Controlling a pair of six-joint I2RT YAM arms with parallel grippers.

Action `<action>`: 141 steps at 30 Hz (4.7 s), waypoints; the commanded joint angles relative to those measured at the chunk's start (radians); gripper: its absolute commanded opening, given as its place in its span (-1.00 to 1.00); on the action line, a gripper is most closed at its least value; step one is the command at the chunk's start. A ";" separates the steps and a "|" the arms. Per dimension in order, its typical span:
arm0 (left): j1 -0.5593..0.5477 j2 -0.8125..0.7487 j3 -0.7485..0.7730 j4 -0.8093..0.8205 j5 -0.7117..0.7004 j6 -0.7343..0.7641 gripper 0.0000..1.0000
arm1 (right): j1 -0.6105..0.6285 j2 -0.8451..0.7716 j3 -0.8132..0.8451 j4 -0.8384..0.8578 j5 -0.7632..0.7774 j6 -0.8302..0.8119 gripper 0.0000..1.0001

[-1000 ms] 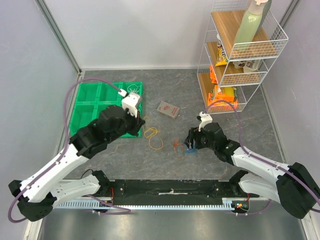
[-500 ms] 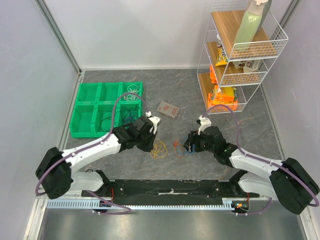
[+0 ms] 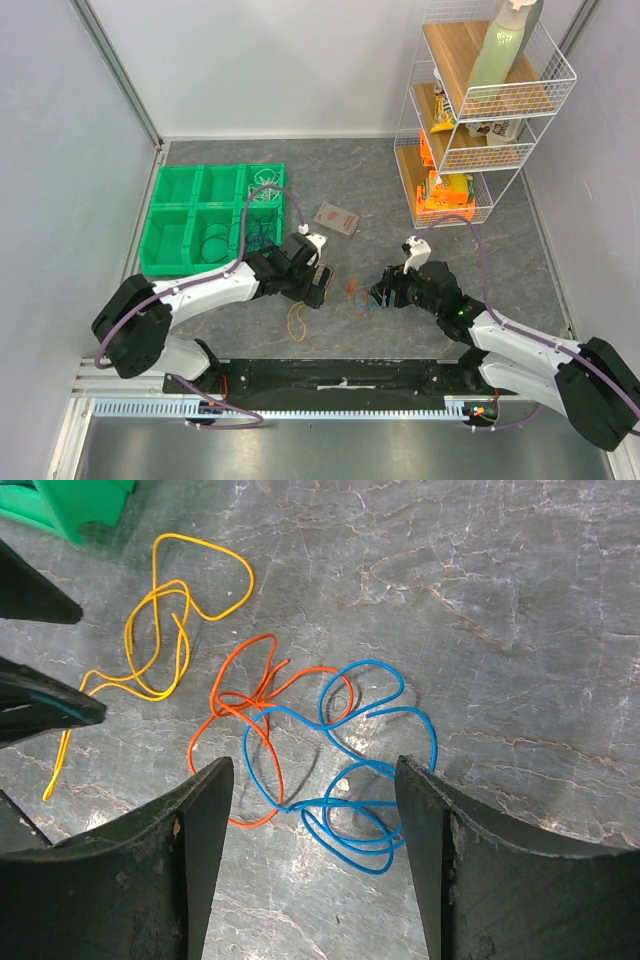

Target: Untangle the cables

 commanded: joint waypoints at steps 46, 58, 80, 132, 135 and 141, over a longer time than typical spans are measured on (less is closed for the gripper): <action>0.682 -0.236 0.180 0.560 -0.101 -0.066 -0.97 | 0.001 -0.072 -0.039 0.046 0.036 0.006 0.46; 0.916 0.220 0.338 1.074 -0.031 -0.073 -0.97 | 0.000 -0.104 -0.057 0.055 0.037 0.007 0.47; 0.984 0.398 0.403 0.552 0.069 -0.258 -0.97 | -0.005 -0.095 -0.056 0.064 0.019 0.002 0.47; 0.872 0.806 1.135 -0.024 -0.195 -0.041 0.14 | -0.009 -0.029 -0.042 0.087 0.005 0.001 0.48; 0.872 0.850 1.160 -0.038 -0.177 -0.040 0.15 | -0.009 -0.020 -0.042 0.087 0.004 0.002 0.48; 0.872 0.910 1.194 -0.053 -0.164 -0.032 0.05 | -0.011 -0.018 -0.039 0.090 0.001 0.001 0.48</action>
